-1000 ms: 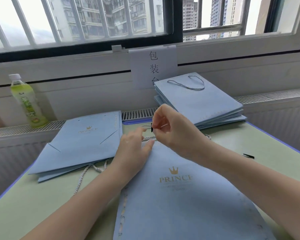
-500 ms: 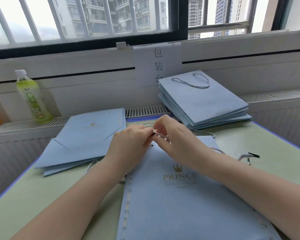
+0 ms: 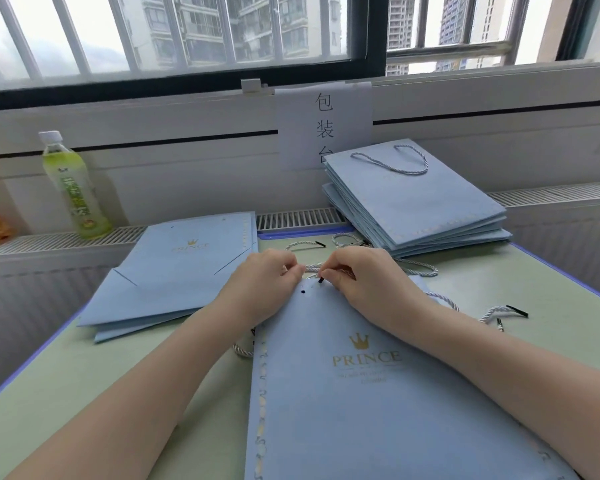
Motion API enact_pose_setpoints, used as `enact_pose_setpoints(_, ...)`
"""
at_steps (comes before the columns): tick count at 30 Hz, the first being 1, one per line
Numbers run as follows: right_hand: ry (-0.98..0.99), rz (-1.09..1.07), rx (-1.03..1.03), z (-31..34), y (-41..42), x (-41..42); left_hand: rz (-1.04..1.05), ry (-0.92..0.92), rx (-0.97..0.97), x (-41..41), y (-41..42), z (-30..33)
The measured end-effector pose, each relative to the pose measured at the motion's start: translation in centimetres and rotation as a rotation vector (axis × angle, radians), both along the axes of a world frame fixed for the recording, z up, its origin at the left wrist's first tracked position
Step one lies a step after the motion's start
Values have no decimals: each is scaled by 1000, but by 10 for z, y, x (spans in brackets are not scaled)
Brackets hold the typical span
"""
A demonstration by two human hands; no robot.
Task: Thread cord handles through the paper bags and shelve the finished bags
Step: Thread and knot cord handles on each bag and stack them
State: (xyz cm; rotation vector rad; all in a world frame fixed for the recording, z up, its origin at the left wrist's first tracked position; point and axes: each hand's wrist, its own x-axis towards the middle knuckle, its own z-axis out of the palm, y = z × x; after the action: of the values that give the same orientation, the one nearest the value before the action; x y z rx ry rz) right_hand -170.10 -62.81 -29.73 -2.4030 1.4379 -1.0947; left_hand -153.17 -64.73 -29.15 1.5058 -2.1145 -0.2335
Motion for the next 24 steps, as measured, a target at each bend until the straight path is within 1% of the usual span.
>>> enact_pose_setpoints(3, -49, 39, -11, 1, 0, 1, -54, 97, 31, 0, -2, 0)
enact_pose_setpoints(6, -56, 86, -15, -1, 0, 4, -64, 155, 2, 0, -1, 2)
enact_pose_setpoints(10, -66, 116, -28, -1, 1, 5, -58, 192, -36, -2, 0, 3)
enact_pose_setpoints(20, -180, 182, 24, -3, 4, 5, -54, 275, -58, -5, 2, 3)
enact_pose_setpoints(24, -197, 203, 50, -4, 3, 6, -47, 343, -75, -8, 4, 3)
